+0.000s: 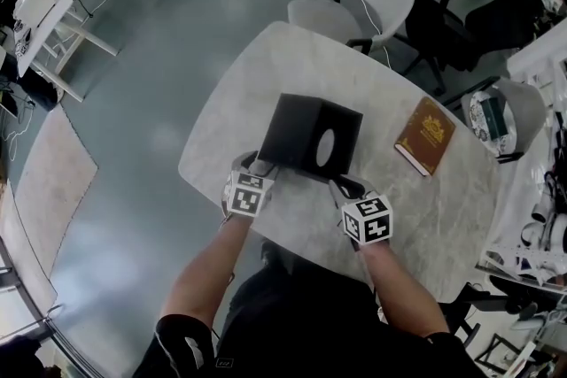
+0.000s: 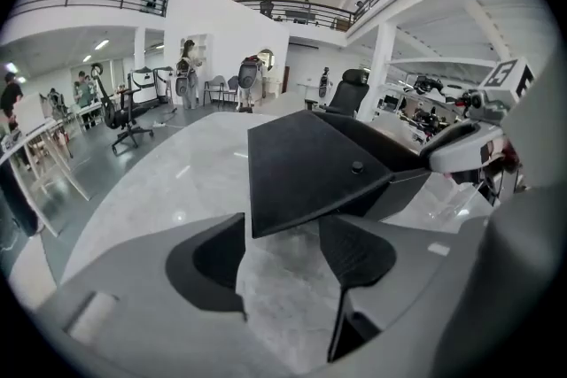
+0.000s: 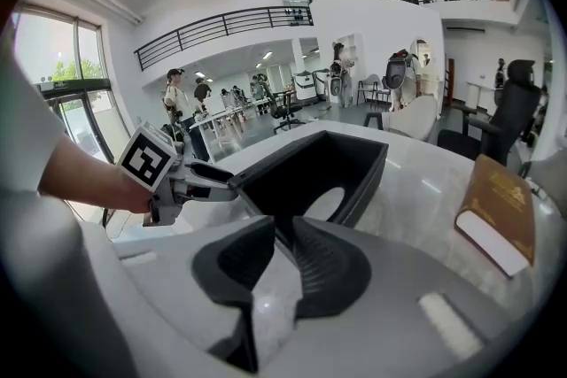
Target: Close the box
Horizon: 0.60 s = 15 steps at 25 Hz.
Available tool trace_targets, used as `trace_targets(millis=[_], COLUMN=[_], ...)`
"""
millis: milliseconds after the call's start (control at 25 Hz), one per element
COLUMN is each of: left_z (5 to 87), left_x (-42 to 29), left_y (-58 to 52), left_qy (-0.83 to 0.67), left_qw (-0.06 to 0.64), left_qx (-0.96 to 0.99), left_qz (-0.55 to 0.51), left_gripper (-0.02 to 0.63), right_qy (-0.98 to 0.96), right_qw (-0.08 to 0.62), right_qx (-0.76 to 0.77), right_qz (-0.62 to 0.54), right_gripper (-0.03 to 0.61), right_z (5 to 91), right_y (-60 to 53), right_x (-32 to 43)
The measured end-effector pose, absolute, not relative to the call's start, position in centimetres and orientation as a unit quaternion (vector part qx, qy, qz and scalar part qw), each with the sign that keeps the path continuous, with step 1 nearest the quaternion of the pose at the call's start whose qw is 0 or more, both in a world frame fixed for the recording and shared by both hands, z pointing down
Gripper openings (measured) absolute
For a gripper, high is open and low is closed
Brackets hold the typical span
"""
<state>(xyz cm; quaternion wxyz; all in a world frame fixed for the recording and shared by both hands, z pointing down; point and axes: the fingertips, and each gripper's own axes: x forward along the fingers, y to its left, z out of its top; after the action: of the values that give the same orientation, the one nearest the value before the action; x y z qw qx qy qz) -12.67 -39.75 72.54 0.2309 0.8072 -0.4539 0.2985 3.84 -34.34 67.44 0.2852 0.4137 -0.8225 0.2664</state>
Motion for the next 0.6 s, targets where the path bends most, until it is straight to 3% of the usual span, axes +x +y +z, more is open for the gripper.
trace_targets(millis=[320, 600], left_z=[71.8, 69.6], left_x=[-13.1, -12.5], left_y=[-39.5, -39.7], left_qy=[-0.442, -0.409], left_qw=[0.273, 0.234], left_qx=[0.813, 0.842], left_qz=[0.264, 0.265], left_gripper=[0.272, 0.245], right_qy=[-0.822, -0.819], right_qw=[0.281, 0.277], right_qx=[0.420, 0.426], right_qz=[0.263, 0.266], right_gripper=[0.064, 0.064], right_z=[67.4, 67.4], right_y=[-34.3, -34.3], right_x=[3.7, 3.7])
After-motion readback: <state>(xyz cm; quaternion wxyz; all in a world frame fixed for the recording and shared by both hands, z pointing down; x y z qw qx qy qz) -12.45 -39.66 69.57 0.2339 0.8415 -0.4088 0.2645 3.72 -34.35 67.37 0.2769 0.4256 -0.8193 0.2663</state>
